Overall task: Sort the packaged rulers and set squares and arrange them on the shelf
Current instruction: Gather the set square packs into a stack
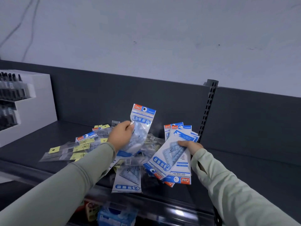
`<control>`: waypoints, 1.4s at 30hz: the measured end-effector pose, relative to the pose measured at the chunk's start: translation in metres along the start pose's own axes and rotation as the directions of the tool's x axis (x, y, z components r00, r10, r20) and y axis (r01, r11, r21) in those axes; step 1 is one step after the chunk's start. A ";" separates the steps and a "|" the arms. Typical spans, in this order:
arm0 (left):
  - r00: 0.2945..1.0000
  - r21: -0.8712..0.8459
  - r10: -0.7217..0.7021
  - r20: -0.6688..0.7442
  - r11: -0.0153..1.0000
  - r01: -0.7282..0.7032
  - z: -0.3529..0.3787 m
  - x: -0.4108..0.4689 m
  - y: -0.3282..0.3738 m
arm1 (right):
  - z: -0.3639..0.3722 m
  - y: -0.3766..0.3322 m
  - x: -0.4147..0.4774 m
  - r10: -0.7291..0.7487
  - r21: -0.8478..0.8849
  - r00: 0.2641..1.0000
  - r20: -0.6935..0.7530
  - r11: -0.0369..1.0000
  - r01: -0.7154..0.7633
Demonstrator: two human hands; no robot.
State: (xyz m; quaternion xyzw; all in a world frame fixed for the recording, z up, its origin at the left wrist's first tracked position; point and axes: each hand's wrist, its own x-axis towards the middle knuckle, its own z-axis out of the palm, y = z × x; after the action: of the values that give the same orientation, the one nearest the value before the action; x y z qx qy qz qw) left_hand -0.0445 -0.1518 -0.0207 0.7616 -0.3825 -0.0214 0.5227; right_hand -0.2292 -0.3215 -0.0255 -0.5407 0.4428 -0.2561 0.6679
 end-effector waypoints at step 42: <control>0.863 0.702 -0.271 0.426 0.701 -0.126 0.012 0.069 -0.041 | 0.019 0.005 0.033 0.034 -0.010 0.999 0.002 0.999 -0.034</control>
State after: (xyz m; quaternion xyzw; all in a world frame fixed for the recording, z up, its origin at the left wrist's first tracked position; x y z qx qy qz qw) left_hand 0.0220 -0.1962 -0.0343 0.8853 -0.4507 -0.0903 0.0702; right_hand -0.1976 -0.3383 -0.0404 -0.5367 0.4526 -0.2420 0.6697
